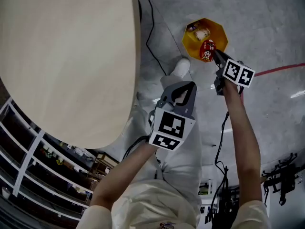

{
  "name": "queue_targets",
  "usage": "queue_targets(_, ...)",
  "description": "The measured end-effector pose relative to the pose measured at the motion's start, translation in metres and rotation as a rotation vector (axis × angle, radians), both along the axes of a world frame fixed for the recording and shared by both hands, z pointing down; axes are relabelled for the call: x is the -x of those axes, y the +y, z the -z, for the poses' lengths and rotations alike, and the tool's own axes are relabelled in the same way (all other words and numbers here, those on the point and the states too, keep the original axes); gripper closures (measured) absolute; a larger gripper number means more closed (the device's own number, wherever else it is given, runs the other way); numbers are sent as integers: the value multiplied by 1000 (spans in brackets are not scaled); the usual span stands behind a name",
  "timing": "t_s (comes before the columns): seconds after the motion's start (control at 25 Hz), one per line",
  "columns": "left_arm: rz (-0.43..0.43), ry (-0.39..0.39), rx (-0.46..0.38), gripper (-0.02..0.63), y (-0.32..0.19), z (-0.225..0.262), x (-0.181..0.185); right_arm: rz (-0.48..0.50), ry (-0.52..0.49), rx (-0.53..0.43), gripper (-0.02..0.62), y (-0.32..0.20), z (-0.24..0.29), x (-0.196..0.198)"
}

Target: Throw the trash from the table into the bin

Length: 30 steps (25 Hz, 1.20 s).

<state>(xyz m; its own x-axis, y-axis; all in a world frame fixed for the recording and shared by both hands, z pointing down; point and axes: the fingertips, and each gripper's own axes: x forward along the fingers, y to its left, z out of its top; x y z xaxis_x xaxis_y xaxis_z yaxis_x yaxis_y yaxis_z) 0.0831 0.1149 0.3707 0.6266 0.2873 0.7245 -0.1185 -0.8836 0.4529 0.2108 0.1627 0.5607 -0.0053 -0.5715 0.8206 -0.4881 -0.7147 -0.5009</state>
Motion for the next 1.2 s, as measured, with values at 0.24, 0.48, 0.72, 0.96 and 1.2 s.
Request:
queue_targets(0.24, -8, -26, -12, 601, -5, -54, -5, 34, -11, 16, 535, -4, -43, -10)
queue_targets(0.48, 42, -46, -11, 601, -15, -92, -9, 174, -3, 55, 535, -11, -50, -5)
queue_targets(0.72, 33, -57, -16, 601, -22, -131, -15, 146, 1, 85, 535, -4, -75, -10)
queue_targets(0.96, 56, -74, -23, 602, -32, -181, -27, 70, -23, 32, 388, -11, -105, -10)
queue_targets(1.2, 39, -63, -23, 601, -19, -145, -28, 30, -35, 25, 388, 3, -76, 1)
